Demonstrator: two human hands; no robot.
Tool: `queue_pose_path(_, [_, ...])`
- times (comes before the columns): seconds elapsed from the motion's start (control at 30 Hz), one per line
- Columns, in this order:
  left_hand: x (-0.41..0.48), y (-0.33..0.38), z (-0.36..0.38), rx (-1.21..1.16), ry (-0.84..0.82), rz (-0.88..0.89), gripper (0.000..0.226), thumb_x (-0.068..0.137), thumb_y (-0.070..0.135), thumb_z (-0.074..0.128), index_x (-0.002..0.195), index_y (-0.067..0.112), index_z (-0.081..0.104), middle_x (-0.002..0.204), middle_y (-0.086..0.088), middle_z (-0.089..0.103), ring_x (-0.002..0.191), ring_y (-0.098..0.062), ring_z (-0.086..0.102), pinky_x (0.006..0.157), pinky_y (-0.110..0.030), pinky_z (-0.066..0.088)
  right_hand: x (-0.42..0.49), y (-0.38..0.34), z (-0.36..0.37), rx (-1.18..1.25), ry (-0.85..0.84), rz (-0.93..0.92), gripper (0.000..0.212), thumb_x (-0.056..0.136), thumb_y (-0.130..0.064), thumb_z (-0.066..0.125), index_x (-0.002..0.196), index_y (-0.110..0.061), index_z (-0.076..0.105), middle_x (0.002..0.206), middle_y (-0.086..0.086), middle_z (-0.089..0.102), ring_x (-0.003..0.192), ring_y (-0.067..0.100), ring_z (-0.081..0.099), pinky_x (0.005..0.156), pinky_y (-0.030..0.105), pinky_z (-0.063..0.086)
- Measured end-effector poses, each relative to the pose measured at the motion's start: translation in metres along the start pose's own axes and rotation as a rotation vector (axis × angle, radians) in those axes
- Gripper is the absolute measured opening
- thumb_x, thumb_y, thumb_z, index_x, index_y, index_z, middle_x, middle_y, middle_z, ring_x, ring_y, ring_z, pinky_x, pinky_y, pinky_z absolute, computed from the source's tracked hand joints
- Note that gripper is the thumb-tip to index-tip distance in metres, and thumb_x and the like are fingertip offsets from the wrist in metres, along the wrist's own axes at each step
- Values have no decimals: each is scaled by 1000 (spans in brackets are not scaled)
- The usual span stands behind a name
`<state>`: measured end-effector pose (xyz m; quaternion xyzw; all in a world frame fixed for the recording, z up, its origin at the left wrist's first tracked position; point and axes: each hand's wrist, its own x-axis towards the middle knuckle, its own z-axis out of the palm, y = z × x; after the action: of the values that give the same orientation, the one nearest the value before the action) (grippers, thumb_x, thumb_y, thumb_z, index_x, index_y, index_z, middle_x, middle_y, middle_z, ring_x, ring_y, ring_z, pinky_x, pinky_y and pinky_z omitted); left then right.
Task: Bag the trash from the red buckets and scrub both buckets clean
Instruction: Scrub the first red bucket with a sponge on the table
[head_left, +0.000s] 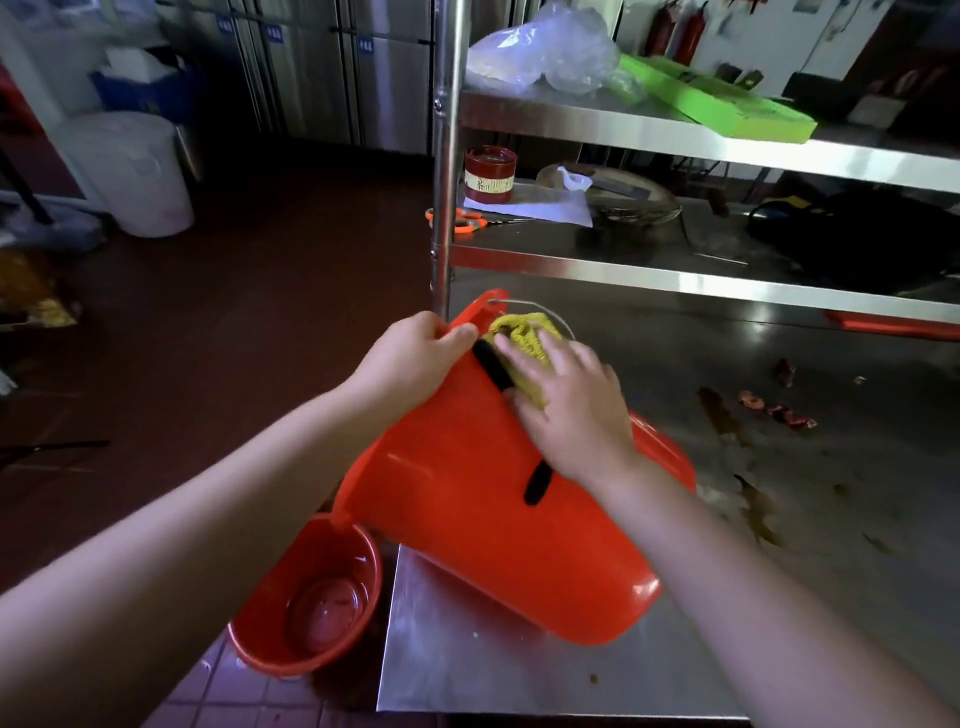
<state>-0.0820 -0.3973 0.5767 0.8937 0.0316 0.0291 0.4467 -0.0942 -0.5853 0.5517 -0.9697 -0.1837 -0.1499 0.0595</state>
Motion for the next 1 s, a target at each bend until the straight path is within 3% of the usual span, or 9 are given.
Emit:
queue_pose_path(0.13, [1,6,10,221,121,0,43,94,48,39,94,12,61,84,-5,63,82,-28,59,71,-37,48,-54,-23,10,-53,76,-310,40,82,-34,58,123,-38,58,149,0,39,133,37,36,98,48,34])
queue_pose_path(0.23, [-4,-4,11,130,145,48,41,94,46,40,94,13,63,80,-5,64,76,-26,60,71,-41,51,-79,-19,17,-19,79,-458,26,85,-31,60,110,-33,67,145,-3,45,133,36,39,99,47,35])
queue_pose_path(0.37, [-7,-14,17,24,132,65,35,96,43,40,106,18,62,85,0,64,80,-21,61,74,-39,53,-60,22,1,-59,4,-57,45,88,-49,46,133,-44,48,151,-5,34,130,29,40,97,44,37])
queue_pose_path(0.5, [-11,-23,19,36,175,65,33,97,42,38,106,20,61,81,6,60,80,-19,59,69,-35,49,-40,60,-9,190,-173,353,46,96,-50,39,140,-52,29,155,-5,26,138,22,26,109,42,27])
queue_pose_path(0.57, [-12,-29,19,87,182,69,33,98,42,35,107,21,59,83,5,58,80,-18,56,64,-32,42,-46,52,-8,100,-134,324,46,96,-49,38,141,-50,30,154,-3,29,136,24,30,106,42,29])
queue_pose_path(0.7, [-12,-38,18,76,159,77,34,98,42,34,106,20,58,79,6,57,74,-16,55,58,-30,38,-86,4,7,-116,36,-15,46,87,-46,48,133,-44,47,149,-1,39,129,32,40,95,45,37])
queue_pose_path(0.83, [-10,-40,17,-25,113,81,32,97,43,36,102,22,59,80,1,61,76,-23,61,65,-37,50,-110,-9,26,-159,8,-351,33,87,-38,56,119,-36,61,151,-3,35,134,36,36,102,47,34])
queue_pose_path(0.9, [-13,-40,18,-66,102,80,30,97,42,37,99,21,59,82,-3,64,76,-24,62,69,-42,54,-106,7,22,-113,-5,-276,36,83,-42,57,118,-37,62,150,-5,37,132,33,40,97,45,37])
queue_pose_path(1.0, [-17,-37,18,-79,93,88,29,98,38,36,96,20,59,81,-4,64,75,-23,62,68,-40,52,-92,37,3,-51,-15,84,48,84,-54,48,131,-48,47,149,-8,37,128,25,42,96,43,38])
